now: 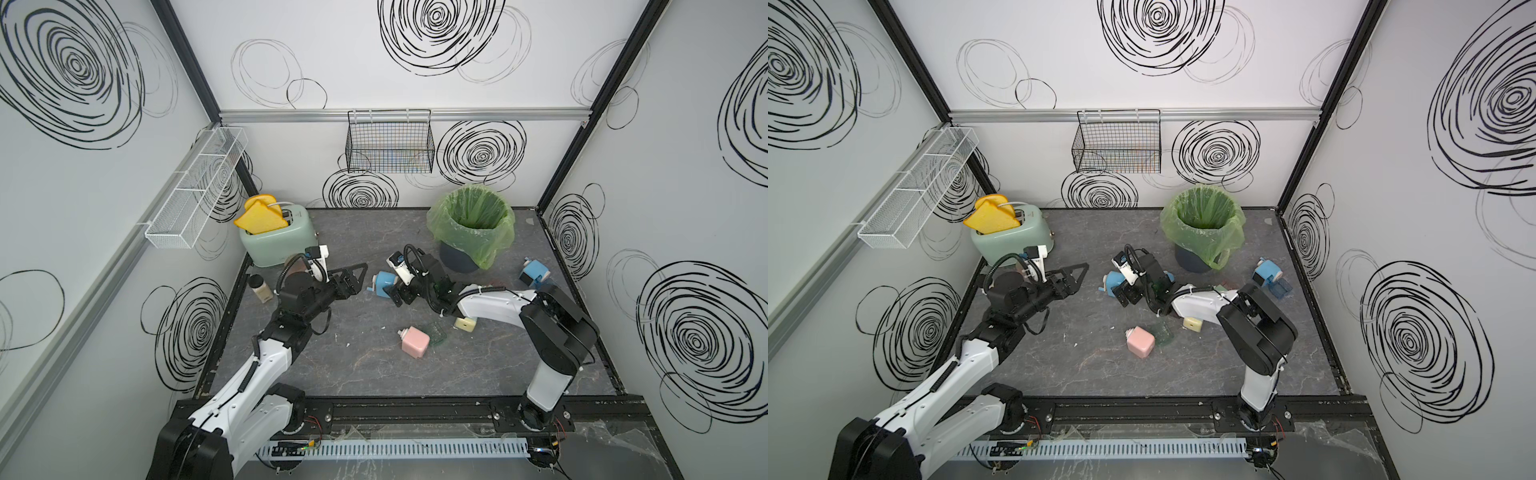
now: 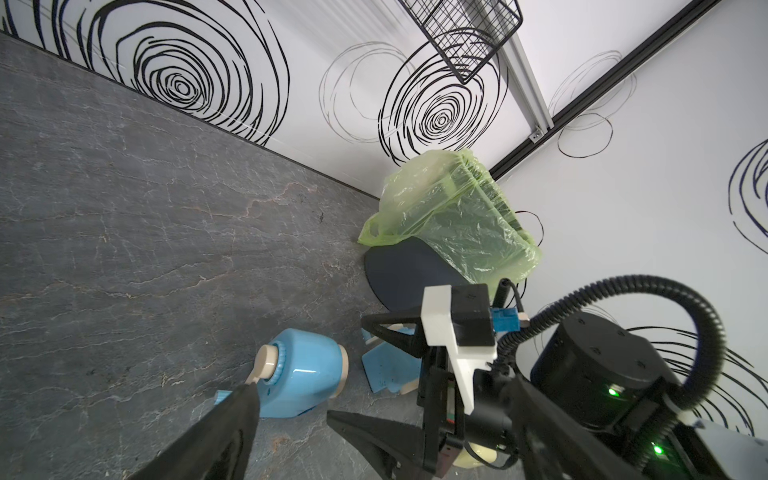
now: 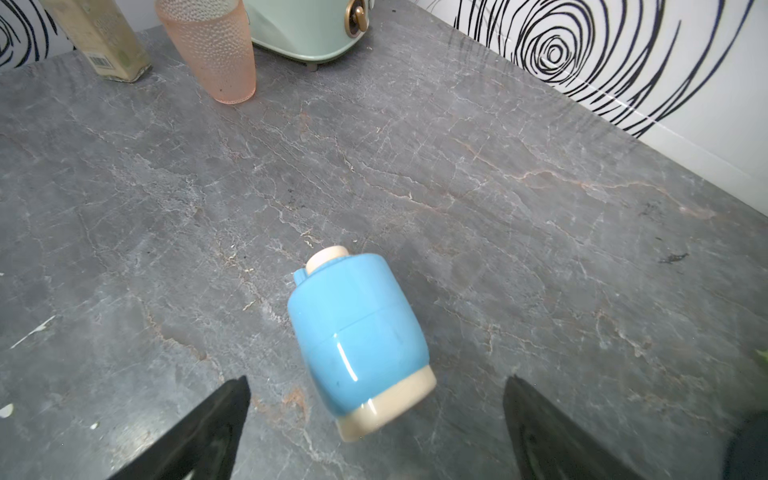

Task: Take out the pencil sharpener tray and clean the shavings
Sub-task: Pick up the pencil sharpener from the center of the board.

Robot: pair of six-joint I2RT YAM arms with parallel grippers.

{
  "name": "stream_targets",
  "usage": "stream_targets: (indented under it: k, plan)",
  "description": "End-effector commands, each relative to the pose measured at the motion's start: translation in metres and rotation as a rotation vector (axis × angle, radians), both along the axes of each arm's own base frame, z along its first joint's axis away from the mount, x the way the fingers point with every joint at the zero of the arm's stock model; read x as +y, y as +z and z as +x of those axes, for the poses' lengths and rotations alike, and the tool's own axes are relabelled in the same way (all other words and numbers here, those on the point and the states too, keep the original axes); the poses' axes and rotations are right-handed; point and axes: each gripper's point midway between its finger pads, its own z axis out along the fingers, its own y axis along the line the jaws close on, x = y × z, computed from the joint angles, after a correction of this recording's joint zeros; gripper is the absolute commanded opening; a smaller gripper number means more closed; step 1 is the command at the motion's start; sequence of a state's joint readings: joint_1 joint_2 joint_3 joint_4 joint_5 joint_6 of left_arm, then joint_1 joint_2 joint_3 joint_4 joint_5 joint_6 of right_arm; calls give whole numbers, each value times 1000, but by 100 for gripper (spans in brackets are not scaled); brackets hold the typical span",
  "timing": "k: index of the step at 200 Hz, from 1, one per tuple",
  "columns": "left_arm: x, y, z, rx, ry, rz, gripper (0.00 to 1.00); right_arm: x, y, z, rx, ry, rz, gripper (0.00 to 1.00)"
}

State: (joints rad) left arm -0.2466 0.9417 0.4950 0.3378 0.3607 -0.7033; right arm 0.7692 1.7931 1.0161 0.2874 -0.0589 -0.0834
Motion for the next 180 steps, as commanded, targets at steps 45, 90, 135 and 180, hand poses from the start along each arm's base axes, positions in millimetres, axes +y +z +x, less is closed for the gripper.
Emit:
stream_targets:
  k: [45, 90, 135, 180]
  plan:
    - [-4, 8, 2, -38, -22, 14, 97, 8, -8, 6, 116, 214, 62, 99]
    - [-8, 5, 5, -28, -35, 4, 97, 14, -14, -2, 160, 286, 73, 97]
    - [-9, 3, 7, -22, -39, 1, 97, 15, -25, 3, 165, 266, 50, 88]
    - [-10, 2, 7, -21, -45, -2, 97, 13, -17, 3, 134, 261, 53, 61]
